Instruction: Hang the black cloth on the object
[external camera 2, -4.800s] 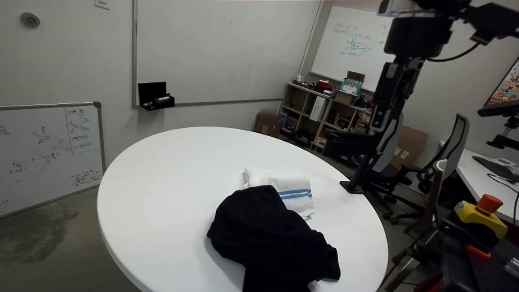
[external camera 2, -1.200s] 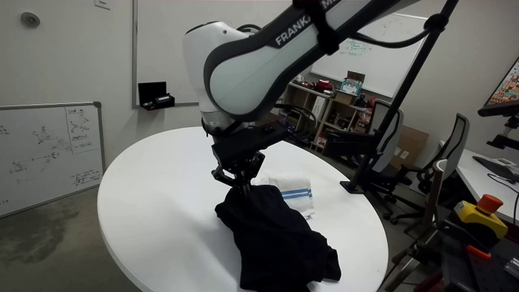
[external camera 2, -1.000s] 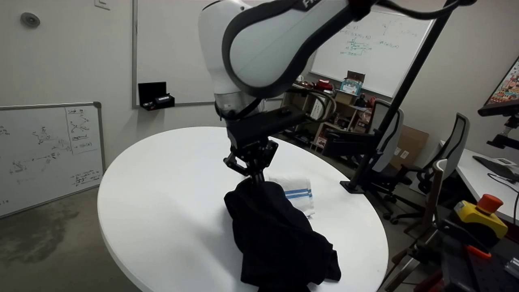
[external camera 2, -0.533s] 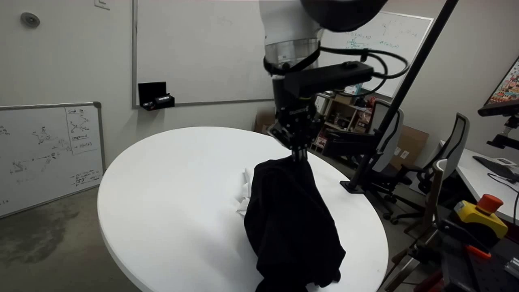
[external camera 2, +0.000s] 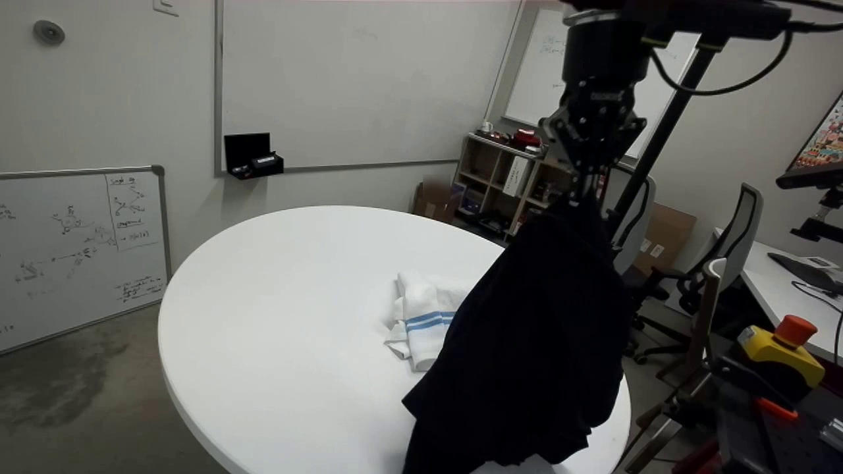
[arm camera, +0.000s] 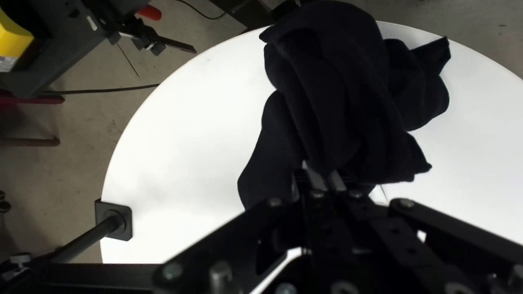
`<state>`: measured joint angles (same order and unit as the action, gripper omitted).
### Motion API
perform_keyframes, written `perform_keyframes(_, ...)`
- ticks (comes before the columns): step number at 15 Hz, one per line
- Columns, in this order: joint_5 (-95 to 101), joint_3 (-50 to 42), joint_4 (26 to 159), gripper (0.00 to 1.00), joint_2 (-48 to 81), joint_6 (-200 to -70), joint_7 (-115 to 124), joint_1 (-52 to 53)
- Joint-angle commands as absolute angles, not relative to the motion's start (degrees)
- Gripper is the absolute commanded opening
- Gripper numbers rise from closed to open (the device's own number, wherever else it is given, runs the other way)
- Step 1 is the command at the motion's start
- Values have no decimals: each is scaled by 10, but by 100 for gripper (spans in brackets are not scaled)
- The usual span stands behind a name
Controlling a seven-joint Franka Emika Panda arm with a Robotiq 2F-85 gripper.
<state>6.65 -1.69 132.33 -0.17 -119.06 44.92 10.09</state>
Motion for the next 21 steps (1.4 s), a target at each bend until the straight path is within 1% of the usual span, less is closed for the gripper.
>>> perform_keyframes(1, 60, -3, 1406, 1, -148, -1195, 458, 57)
perform_keyframes(6, 59, -2, 1456, 1, -294, -1173, 459, -19)
perform_keyframes(11, 61, -8, 1463, 1, -376, -1146, 459, -101)
perform_keyframes(14, 60, -19, 1452, 1, -384, -1133, 460, -145)
perform_keyframes(21, 62, -46, 1401, 1, -312, -1109, 464, -210)
